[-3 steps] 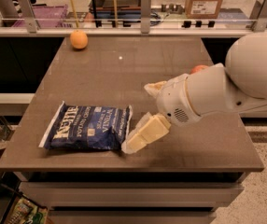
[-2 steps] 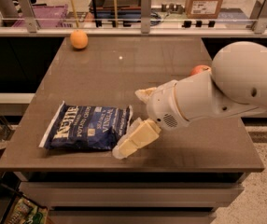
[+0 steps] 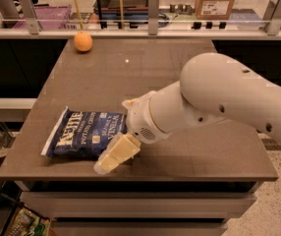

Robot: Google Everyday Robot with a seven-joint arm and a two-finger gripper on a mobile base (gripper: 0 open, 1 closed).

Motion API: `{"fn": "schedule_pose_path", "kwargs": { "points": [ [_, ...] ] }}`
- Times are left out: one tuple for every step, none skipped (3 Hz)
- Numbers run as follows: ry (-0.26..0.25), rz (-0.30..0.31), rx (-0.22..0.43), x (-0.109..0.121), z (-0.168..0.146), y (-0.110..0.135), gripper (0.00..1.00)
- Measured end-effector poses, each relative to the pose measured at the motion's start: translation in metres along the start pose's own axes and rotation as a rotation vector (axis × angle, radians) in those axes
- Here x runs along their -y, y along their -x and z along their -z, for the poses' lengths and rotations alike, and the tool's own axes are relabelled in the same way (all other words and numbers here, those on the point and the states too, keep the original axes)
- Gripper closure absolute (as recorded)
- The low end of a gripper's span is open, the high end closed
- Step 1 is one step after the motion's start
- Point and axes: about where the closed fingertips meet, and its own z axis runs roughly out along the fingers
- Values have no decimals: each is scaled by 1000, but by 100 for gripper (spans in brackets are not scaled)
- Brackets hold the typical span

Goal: Move blue chip bag near orange

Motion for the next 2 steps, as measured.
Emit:
{"fn": "schedule_pose_path", "kwargs": {
  "points": [
    [-20, 16, -48, 1, -26, -3, 0],
    [-21, 21, -52, 1, -27, -2, 17]
  ]
}}
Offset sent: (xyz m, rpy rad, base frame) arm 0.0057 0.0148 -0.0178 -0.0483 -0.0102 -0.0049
